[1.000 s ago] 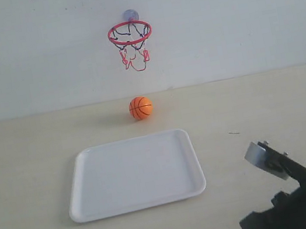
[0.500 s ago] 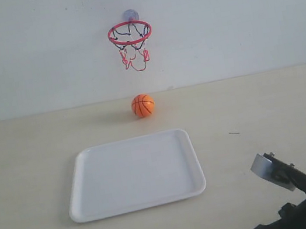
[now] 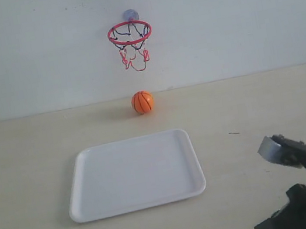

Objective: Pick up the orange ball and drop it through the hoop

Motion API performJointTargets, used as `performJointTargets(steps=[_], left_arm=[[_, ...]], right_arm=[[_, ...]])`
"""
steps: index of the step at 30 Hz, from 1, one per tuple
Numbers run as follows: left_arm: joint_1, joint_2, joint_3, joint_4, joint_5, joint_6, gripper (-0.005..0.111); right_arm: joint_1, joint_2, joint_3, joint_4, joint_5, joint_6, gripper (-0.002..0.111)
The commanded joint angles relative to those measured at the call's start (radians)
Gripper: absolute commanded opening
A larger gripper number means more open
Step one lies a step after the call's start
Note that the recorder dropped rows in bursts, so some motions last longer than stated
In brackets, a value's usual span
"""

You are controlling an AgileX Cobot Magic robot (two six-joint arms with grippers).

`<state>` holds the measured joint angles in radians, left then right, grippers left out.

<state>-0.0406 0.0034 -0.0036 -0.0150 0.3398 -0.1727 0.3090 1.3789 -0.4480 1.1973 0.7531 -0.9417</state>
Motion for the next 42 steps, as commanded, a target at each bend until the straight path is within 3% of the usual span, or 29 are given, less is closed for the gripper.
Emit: performJointTargets(steps=[1,16,25,38,42], left_arm=[[-0.006,-0.003,0.004,0.001,-0.008,-0.003,0.004],[-0.006,-0.003,0.004,0.001,-0.008,-0.003,0.004],[-0.006,-0.003,0.004,0.001,-0.008,-0.003,0.004],[-0.006,-0.003,0.004,0.001,-0.008,-0.003,0.004],[-0.006,-0.003,0.004,0.001,-0.008,-0.003,0.004]], right_arm=[[0.003,-0.176,0.001,-0.057,-0.031,-0.015,0.000],[0.001,-0.900,0.299,-0.067,-0.253,-0.070,0.000],[0.001,-1.203,0.359,-0.067,-0.354,-0.070,0.000],[0.001,-1.371,0.355,-0.056,-0.427,-0.063,0.000],[0.001,-1.379,0.355,-0.177,-0.430,-0.061,0.000]])
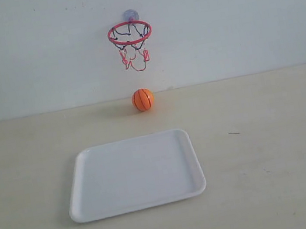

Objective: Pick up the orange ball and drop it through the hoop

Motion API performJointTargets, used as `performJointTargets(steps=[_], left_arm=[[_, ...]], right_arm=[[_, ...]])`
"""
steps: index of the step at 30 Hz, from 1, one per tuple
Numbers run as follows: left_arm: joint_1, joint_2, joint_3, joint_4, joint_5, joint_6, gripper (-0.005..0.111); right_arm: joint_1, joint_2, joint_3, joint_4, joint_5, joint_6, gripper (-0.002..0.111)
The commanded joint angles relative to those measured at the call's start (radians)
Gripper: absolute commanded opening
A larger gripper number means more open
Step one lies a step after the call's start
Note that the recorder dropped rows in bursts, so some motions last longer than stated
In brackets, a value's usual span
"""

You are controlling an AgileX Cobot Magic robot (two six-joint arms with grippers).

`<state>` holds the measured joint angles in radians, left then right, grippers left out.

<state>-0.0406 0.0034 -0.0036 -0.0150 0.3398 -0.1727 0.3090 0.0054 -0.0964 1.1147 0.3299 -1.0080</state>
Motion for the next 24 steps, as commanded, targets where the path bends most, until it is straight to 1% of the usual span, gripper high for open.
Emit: performJointTargets(steps=[1,2,3,4,5,6,8,9,16,24], left_arm=[[-0.006,-0.003,0.004,0.001,-0.008,-0.003,0.004],[-0.006,-0.003,0.004,0.001,-0.008,-0.003,0.004],[-0.006,-0.003,0.004,0.001,-0.008,-0.003,0.004],[-0.006,-0.003,0.004,0.001,-0.008,-0.003,0.004],[-0.006,-0.003,0.004,0.001,-0.008,-0.003,0.004],[-0.006,-0.003,0.004,0.001,-0.008,-0.003,0.004],[-0.006,-0.003,0.004,0.001,-0.008,-0.003,0.004],[-0.006,-0.003,0.004,0.001,-0.008,-0.003,0.004],[-0.006,-0.003,0.004,0.001,-0.006,-0.003,0.004],[-0.006,-0.003,0.004,0.001,-0.006,-0.003,0.004]], right_arm=[[0.001,-0.005,0.004,-0.198,-0.007,0.053,0.000],[0.001,-0.005,0.005,-0.327,-0.007,0.169,0.000],[0.001,-0.005,0.009,-0.468,0.000,0.325,0.000],[0.001,-0.005,0.022,-0.641,0.013,0.538,0.000],[0.001,-0.005,0.036,-0.773,0.027,0.714,0.000],[0.001,-0.005,0.056,-0.933,0.047,0.951,0.000],[0.001,-0.005,0.096,-1.098,0.065,1.309,0.000],[0.001,-0.005,0.096,-1.137,0.050,1.380,0.000],[0.001,-0.005,0.096,-1.222,0.037,1.355,0.000],[0.001,-0.005,0.096,-1.228,0.037,1.377,0.000]])
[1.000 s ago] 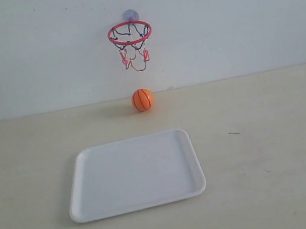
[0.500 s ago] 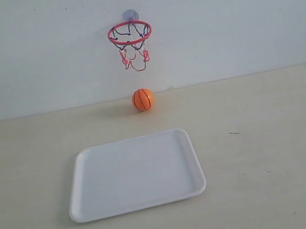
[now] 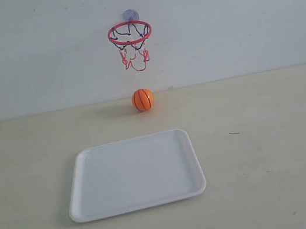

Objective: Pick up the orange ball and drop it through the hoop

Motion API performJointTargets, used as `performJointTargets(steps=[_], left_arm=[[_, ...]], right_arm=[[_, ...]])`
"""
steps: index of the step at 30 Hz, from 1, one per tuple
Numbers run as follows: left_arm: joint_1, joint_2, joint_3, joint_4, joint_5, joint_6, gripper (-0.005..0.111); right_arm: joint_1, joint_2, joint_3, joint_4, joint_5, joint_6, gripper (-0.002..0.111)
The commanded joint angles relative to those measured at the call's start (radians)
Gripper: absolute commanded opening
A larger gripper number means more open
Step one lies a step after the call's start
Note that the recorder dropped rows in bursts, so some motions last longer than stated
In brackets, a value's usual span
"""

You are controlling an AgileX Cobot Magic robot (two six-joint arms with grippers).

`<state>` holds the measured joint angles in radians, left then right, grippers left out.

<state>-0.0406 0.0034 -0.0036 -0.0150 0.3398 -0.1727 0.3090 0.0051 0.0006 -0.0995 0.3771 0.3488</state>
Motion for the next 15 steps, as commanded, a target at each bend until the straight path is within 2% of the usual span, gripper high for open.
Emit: performJointTargets(steps=[1,15], left_arm=[[-0.006,-0.003,0.004,0.001,-0.006,-0.003,0.004],[-0.006,-0.003,0.004,0.001,-0.006,-0.003,0.004]], right_arm=[[0.001,-0.005,-0.001,-0.014,-0.012,0.020,0.000],[0.001,-0.005,-0.001,-0.011,-0.007,0.020,0.000]])
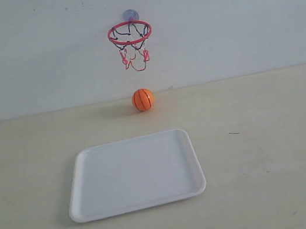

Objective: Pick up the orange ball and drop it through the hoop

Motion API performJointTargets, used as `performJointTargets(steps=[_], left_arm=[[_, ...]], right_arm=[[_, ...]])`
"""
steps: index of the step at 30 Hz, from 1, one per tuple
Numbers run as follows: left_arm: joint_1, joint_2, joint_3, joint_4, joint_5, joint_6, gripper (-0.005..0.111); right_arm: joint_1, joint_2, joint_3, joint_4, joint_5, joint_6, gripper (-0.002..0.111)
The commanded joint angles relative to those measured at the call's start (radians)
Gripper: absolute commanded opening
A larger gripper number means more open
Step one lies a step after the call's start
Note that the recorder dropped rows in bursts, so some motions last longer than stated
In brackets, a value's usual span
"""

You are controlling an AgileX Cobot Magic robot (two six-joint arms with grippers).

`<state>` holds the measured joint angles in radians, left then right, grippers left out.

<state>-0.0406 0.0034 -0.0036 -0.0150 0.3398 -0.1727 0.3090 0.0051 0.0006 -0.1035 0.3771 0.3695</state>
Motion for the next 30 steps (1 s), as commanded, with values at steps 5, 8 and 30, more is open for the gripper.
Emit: performJointTargets(steps=[5,8,30], left_arm=[[-0.006,-0.003,0.004,0.001,-0.006,-0.003,0.004],[-0.006,-0.003,0.004,0.015,-0.003,0.023,0.004],[-0.006,-0.003,0.004,0.038,-0.005,0.076,0.004]], right_arm=[[0.001,-0.005,-0.001,-0.007,-0.007,0.000,0.000],[0.001,-0.005,-0.001,-0.007,-0.007,0.000,0.000],[0.001,-0.005,-0.001,-0.007,-0.009,0.000,0.000]])
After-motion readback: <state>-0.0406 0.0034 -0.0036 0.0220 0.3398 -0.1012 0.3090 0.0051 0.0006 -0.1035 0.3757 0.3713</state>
